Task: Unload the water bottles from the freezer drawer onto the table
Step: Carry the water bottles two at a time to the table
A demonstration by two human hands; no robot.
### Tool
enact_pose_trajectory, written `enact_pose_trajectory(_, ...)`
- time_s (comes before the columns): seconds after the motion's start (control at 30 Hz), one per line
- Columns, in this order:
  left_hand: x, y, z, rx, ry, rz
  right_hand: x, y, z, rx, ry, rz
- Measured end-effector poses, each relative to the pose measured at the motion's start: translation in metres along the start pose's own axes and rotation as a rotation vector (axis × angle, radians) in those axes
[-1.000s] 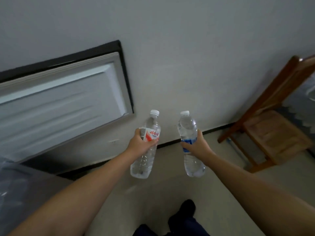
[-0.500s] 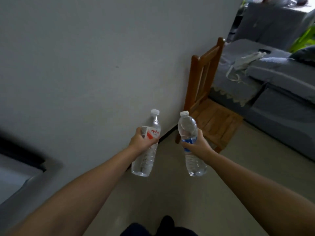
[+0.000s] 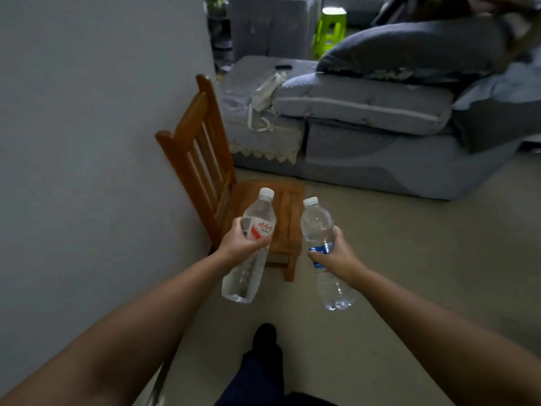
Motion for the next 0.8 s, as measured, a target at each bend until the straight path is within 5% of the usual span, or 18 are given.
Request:
enact_pose_trajectory(0.37, -0.120, 0.183, 0.040, 0.309, 0.221, 0.065, -0.007, 0.029, -0.123, -0.438, 0.213, 0.071)
enact_pose_trajectory(0.8, -0.214, 0.320, 0.243, 0.607, 0.414, 0.095, -0.107, -0.007, -0.297, -0.718, 0.355, 0.253)
Point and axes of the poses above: each hand's wrist, its own y-axis towards the middle knuckle, its own z-axis out of the palm, x = y × z, the point moved 7 cm from there along y, towards the middle knuckle, and after that the axes turned 15 degrees about x, right-handed, at the moved point
